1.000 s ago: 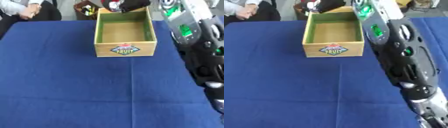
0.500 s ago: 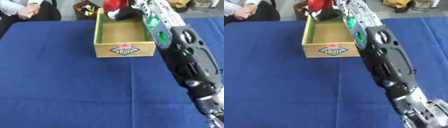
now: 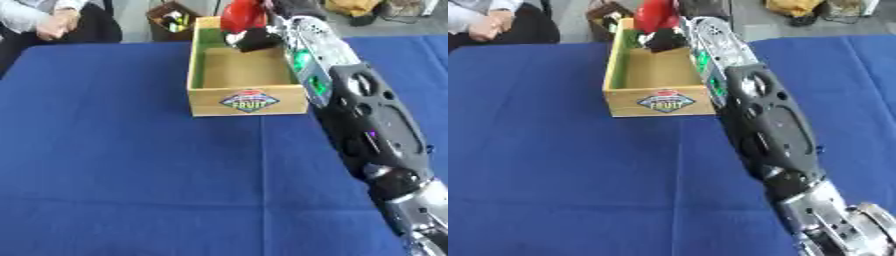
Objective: Pick up objects on the table and place them in the box.
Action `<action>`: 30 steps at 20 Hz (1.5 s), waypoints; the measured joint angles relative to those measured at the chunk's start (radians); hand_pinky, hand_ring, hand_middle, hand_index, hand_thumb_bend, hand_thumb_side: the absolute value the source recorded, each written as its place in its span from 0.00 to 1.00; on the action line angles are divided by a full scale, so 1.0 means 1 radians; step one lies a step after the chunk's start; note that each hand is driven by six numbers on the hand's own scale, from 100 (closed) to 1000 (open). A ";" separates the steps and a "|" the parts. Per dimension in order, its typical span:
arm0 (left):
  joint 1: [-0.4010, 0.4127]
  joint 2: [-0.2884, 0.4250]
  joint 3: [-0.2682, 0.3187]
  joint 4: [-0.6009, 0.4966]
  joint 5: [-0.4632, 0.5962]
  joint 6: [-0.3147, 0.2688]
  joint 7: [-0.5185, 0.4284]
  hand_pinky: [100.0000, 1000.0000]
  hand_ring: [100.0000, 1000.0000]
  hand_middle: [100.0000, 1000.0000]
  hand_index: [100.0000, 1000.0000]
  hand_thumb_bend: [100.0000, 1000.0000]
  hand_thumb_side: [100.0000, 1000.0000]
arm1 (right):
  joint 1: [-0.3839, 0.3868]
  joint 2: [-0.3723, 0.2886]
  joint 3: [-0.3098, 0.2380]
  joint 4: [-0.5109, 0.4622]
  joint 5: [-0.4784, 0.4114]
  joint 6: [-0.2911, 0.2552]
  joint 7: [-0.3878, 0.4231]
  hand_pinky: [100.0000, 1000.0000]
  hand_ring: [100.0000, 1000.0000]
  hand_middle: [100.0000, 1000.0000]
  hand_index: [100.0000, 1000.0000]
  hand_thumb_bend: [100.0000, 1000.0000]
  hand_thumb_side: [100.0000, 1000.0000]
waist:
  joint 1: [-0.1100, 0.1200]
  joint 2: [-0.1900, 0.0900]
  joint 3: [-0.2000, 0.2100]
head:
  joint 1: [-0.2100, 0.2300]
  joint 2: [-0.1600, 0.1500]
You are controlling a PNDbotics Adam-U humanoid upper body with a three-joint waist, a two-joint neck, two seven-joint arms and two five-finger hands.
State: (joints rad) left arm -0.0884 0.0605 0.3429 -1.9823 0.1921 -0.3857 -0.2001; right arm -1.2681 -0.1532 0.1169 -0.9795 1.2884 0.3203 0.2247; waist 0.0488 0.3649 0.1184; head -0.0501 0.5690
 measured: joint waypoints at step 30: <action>0.000 0.000 0.000 0.000 0.000 0.001 -0.003 0.28 0.34 0.44 0.75 0.33 0.70 | 0.001 0.020 0.004 0.015 0.026 0.000 0.029 0.83 0.87 0.59 0.79 0.55 0.73 | 0.004 0.000 -0.001 | -0.009 0.000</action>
State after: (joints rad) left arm -0.0884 0.0603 0.3428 -1.9823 0.1919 -0.3847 -0.2032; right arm -1.2675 -0.1336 0.1209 -0.9644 1.3141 0.3204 0.2540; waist 0.0527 0.3649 0.1173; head -0.0590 0.5689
